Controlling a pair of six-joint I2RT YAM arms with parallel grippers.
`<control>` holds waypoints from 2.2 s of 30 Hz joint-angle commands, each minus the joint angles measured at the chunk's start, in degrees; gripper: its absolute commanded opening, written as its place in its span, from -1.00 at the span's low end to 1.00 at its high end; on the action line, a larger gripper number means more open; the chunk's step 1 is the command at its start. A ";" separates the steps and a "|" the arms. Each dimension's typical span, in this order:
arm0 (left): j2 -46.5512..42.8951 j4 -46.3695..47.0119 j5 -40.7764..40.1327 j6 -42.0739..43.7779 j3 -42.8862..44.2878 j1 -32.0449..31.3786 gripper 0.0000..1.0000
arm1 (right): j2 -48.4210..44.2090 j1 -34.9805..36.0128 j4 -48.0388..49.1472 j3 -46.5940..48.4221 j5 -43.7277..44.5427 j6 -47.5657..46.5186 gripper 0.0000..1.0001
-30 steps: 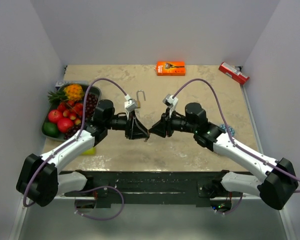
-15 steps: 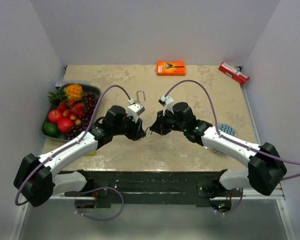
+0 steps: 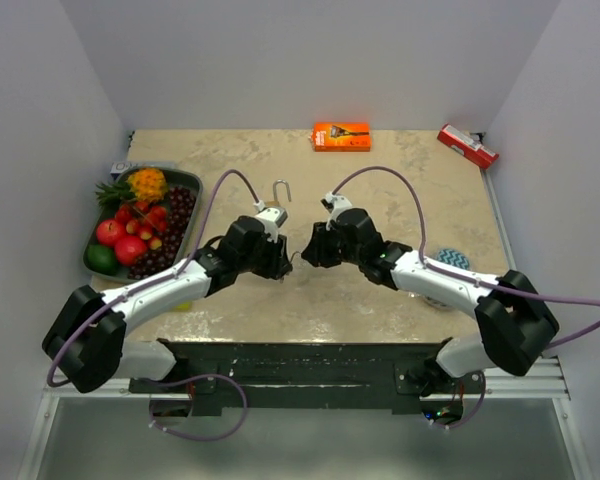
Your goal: Unlock with the key
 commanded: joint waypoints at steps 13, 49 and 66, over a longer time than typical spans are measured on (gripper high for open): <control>9.32 2.42 -9.93 -1.61 -0.87 8.63 -1.00 | -9.54 -4.07 -2.25 -7.01 10.23 0.26 0.49; 43.25 -9.63 -15.65 5.78 36.41 24.74 -0.91 | -28.27 -4.42 -9.46 -12.99 17.09 -2.47 0.66; 38.34 -8.92 -14.77 5.86 36.93 24.65 0.60 | -29.68 -4.51 -9.82 -13.25 16.83 -0.80 0.68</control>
